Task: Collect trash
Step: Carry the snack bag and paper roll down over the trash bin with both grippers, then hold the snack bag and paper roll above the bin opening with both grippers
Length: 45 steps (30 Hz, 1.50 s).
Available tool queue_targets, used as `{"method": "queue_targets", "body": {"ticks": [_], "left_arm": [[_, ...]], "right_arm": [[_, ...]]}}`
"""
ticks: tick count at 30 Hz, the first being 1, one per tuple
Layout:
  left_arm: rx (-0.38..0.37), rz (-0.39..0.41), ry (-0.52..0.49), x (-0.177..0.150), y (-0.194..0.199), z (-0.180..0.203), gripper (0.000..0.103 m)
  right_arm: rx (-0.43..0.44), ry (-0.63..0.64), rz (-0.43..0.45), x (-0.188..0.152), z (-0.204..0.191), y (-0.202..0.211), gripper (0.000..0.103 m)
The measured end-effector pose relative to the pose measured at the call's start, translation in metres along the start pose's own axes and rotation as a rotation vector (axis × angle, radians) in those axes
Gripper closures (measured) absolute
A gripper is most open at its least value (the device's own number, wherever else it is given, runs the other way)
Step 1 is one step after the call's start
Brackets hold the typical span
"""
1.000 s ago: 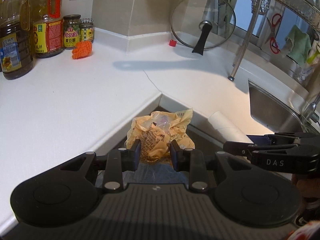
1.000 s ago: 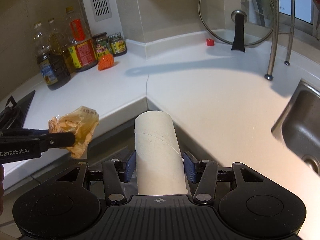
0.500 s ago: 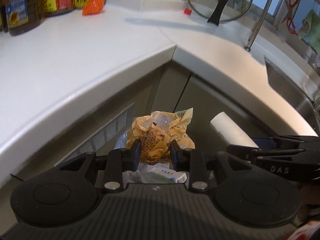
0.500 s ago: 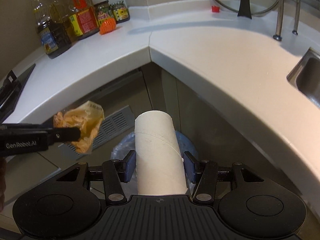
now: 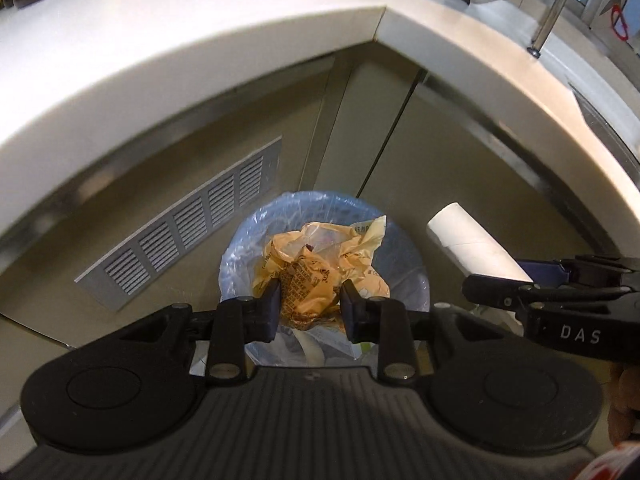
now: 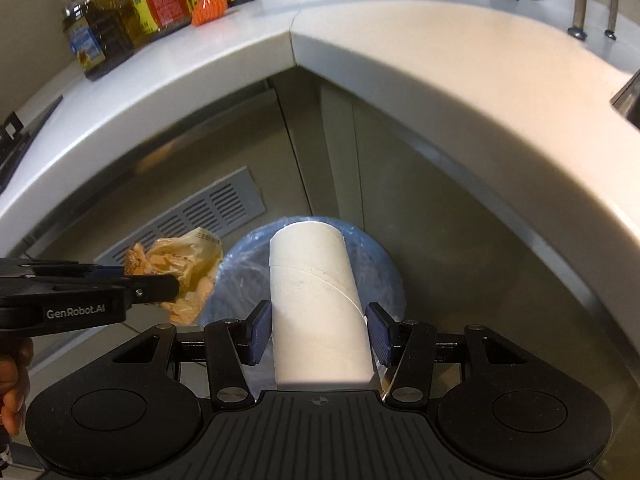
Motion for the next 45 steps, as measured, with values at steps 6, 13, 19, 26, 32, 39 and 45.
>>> {"method": "queue_targets", "body": {"ticks": [6, 13, 19, 26, 32, 39, 45], "left_arm": [[0.009, -0.028, 0.018, -0.005, -0.022, -0.009, 0.076], [0.014, -0.046, 0.035, -0.011, -0.045, -0.017, 0.076], [0.014, -0.056, 0.042, -0.013, -0.065, -0.020, 0.076], [0.012, -0.058, 0.045, -0.012, -0.078, -0.019, 0.076], [0.015, -0.059, 0.049, -0.011, -0.081, -0.020, 0.076], [0.019, -0.057, 0.057, -0.010, -0.083, -0.022, 0.076], [0.018, -0.056, 0.052, -0.009, -0.082, -0.023, 0.075]], "right_arm": [[-0.001, -0.010, -0.024, -0.005, 0.002, -0.021, 0.052], [-0.014, -0.027, -0.048, -0.006, 0.010, -0.048, 0.052], [-0.025, -0.036, -0.069, -0.007, 0.012, -0.069, 0.052], [-0.026, -0.031, -0.082, -0.005, 0.010, -0.084, 0.052], [-0.023, -0.021, -0.089, -0.002, 0.007, -0.091, 0.052], [-0.022, -0.019, -0.091, 0.000, 0.003, -0.094, 0.052], [-0.024, -0.023, -0.091, 0.000, 0.001, -0.095, 0.052]]}}
Point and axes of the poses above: each gripper's, at about its wrist camera, not at the fingertips, and y roughly against the way its jaws point, z to its right, x to its top, the point moved 2 cm from there along -y, roughly the way its jaws point, and after that the axes turned 6 degrees about -x, right-handed, at the moved point
